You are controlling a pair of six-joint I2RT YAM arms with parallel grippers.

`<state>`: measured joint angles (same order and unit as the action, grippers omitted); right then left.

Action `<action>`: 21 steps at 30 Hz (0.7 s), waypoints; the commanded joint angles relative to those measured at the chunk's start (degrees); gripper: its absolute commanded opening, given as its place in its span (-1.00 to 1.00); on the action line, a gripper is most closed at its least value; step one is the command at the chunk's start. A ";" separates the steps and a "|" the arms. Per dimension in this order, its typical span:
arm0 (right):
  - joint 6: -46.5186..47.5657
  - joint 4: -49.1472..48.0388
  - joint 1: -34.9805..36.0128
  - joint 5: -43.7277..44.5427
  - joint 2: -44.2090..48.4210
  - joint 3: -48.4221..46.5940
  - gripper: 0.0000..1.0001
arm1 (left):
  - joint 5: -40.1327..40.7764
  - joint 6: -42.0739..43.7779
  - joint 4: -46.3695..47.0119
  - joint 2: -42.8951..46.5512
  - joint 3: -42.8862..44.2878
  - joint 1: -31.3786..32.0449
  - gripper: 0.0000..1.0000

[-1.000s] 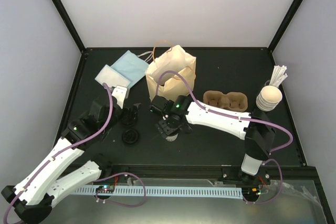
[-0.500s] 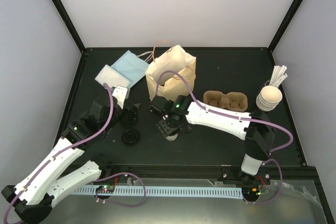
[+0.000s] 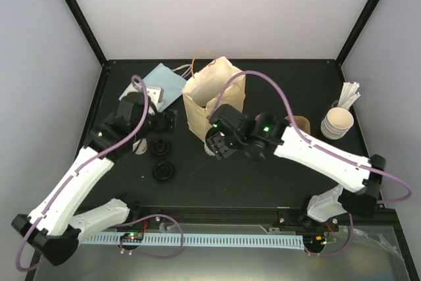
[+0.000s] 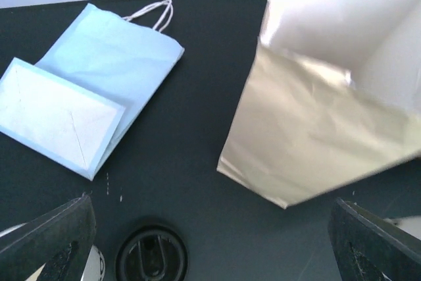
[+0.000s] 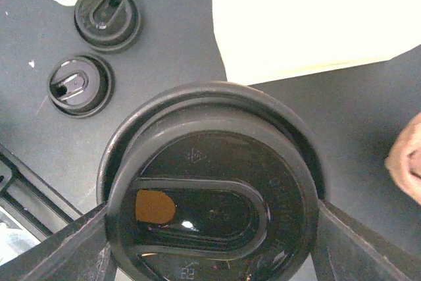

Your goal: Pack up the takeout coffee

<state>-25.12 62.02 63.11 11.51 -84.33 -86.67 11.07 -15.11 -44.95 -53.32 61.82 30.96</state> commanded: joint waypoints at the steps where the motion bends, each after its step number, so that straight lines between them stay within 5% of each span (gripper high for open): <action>1: 2.73 2.45 -1.65 3.22 6.23 -1.11 0.53 | -7.35 0.31 -2.08 -9.18 10.43 -4.87 0.98; 7: 4.81 3.90 -3.26 2.86 12.36 1.33 0.53 | -18.69 4.72 -0.05 -24.40 22.37 -7.75 0.97; 11: 5.63 2.80 -3.87 1.71 15.55 5.71 0.53 | -18.43 6.99 1.03 -29.40 27.23 -7.91 0.97; 21: 7.74 -0.73 -3.96 -2.19 18.77 12.27 0.52 | -18.76 17.89 9.69 -31.52 25.70 -7.93 0.98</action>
<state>-19.11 63.94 59.37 10.74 -66.65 -74.96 -6.61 -3.07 -38.68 -84.05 85.89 23.33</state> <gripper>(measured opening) 0.762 0.988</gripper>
